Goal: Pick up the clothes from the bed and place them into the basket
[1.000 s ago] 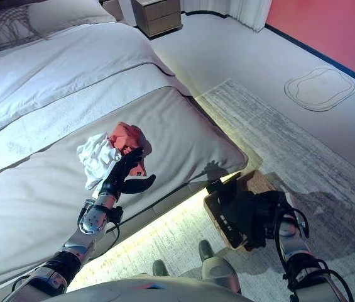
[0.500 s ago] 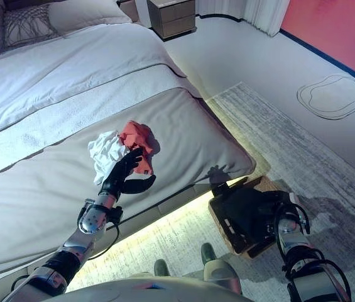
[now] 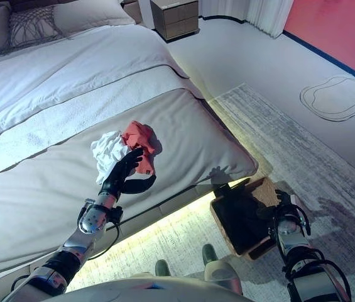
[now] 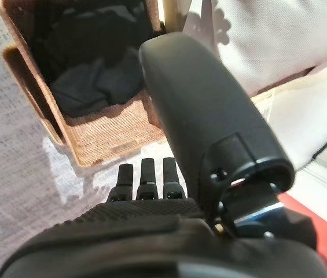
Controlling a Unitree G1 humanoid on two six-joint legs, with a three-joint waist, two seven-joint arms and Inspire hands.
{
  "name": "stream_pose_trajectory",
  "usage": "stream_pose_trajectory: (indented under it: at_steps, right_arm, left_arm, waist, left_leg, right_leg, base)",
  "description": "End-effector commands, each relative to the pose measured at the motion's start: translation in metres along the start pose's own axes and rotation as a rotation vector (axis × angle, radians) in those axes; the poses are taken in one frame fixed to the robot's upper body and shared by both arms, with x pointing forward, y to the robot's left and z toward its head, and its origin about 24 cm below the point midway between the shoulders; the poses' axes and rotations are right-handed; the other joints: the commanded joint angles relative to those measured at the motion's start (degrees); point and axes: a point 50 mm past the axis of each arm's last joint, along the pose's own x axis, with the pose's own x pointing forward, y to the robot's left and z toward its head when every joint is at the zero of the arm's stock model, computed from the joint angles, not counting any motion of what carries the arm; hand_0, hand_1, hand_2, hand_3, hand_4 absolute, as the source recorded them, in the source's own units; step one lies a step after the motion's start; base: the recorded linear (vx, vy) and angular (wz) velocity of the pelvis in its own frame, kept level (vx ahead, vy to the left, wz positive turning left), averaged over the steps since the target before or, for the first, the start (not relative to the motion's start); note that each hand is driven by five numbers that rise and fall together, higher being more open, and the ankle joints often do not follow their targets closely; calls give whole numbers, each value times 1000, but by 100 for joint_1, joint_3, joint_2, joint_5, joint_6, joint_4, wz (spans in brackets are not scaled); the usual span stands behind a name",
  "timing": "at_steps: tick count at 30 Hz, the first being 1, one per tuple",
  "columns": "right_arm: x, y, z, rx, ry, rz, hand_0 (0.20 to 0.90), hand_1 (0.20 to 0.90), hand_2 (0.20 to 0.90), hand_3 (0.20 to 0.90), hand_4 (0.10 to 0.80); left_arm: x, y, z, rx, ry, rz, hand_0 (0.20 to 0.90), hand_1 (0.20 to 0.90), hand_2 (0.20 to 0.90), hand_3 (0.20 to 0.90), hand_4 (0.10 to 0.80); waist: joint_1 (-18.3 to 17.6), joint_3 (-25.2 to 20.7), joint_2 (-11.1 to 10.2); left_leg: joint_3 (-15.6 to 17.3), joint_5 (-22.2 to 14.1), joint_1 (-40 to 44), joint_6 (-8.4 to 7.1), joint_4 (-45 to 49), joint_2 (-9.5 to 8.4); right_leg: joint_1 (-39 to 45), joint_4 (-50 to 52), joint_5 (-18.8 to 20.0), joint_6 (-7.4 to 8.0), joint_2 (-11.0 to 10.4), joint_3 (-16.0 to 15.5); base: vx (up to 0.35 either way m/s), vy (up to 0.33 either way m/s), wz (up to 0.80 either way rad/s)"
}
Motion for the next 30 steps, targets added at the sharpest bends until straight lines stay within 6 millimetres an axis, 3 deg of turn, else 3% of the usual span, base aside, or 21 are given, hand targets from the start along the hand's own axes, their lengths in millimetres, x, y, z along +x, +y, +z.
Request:
stream_pose_trajectory:
  at_steps: [1, 4, 9, 13, 19, 30]
  right_arm:
    - [4, -35, 93, -29, -350, -197, 900, 900, 900, 900, 800]
    - [-13, -41, 143, -43, -567, -274, 900, 900, 900, 900, 800]
    - [-31, -61, 200, -56, -757, -353, 900, 900, 900, 900, 800]
    - [-47, -81, 257, -86, -895, -467, 900, 900, 900, 900, 800]
    - [-80, -122, 321, -190, -1107, -630, 900, 900, 900, 900, 800]
    - [-114, -161, 372, -309, -1091, -801, 900, 900, 900, 900, 800]
  left_arm:
    - [26, 10, 47, -6, -236, 64, 900, 900, 900, 900, 800]
    - [22, 10, 44, -11, -231, 92, 900, 900, 900, 900, 800]
    - [19, 9, 43, 24, -233, 93, 900, 900, 900, 900, 800]
    - [21, 10, 49, 40, -259, 68, 900, 900, 900, 900, 800]
    - [21, 8, 61, -14, -343, 44, 900, 900, 900, 900, 800]
    - [14, 13, 100, -36, -542, 13, 900, 900, 900, 900, 800]
  waist:
    - [81, -111, -133]
    - [109, -60, -116]
    - [294, 23, -119]
    - [547, 261, -70]
    - [972, 953, 223]
    - [1453, 1809, 428]
  left_leg:
    - [-571, -403, -59, -5, 30, 17]
    - [-681, -394, -112, 5, 60, -16]
    - [-952, -339, -338, 5, 126, -106]
    - [-1158, -358, -741, -37, 470, -163]
    - [-1573, -264, -1596, -100, 986, -381]
    - [-1872, -266, -3052, 27, 2022, -761]
  right_leg:
    - [-14, 187, -109, 69, -203, -215]
    - [-44, 280, -169, 39, -201, -240]
    - [-160, 386, -245, -29, -200, -339]
    - [-423, 719, -424, -135, -256, -635]
    - [-1048, 1297, -674, -284, -409, -1130]
    - [-2420, 2463, -969, -374, -582, -1598]
  base:
    - [0, 0, 0]
    - [23, 14, 4]
    - [21, -2, 16]
    - [-6, -4, 33]
    - [-93, 63, 46]
    - [-64, -3, 26]
